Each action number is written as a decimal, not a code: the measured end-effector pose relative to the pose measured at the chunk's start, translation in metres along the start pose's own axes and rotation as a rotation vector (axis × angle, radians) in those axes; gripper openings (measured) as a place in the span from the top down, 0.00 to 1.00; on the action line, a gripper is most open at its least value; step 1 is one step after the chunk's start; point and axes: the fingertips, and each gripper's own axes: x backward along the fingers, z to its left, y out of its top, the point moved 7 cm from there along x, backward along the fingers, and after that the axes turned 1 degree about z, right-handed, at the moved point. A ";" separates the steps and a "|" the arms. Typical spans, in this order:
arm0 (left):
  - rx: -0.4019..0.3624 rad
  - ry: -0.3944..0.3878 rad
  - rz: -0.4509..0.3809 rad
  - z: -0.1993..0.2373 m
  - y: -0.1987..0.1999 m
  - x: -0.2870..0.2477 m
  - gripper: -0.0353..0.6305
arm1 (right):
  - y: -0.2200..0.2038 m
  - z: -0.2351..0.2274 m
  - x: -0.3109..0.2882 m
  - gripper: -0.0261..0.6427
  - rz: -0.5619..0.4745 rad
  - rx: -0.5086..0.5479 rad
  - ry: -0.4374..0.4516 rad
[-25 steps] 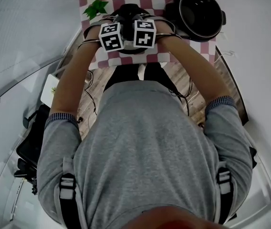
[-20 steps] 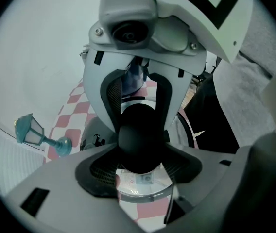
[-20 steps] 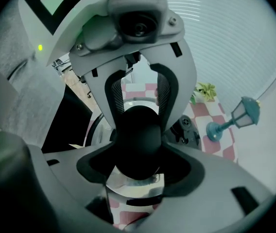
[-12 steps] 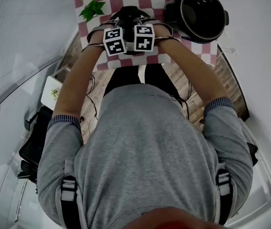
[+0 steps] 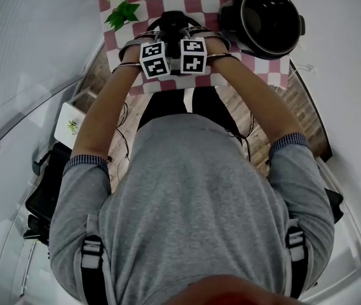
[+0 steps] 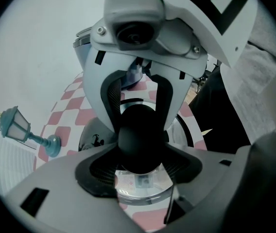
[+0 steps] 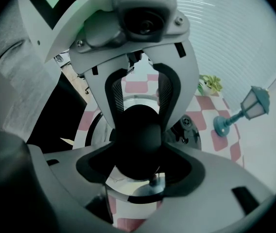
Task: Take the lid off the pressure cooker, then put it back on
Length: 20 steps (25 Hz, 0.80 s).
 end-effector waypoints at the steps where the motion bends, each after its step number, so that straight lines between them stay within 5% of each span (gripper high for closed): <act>1: 0.009 -0.003 0.001 0.000 0.000 -0.001 0.49 | 0.000 0.000 -0.001 0.52 0.001 -0.007 0.004; 9: 0.032 0.018 0.008 0.000 0.000 0.009 0.43 | -0.002 0.000 0.014 0.39 0.006 -0.046 -0.014; 20: 0.204 0.128 -0.195 -0.013 0.022 0.067 0.43 | -0.036 0.028 0.084 0.39 -0.139 -0.242 -0.114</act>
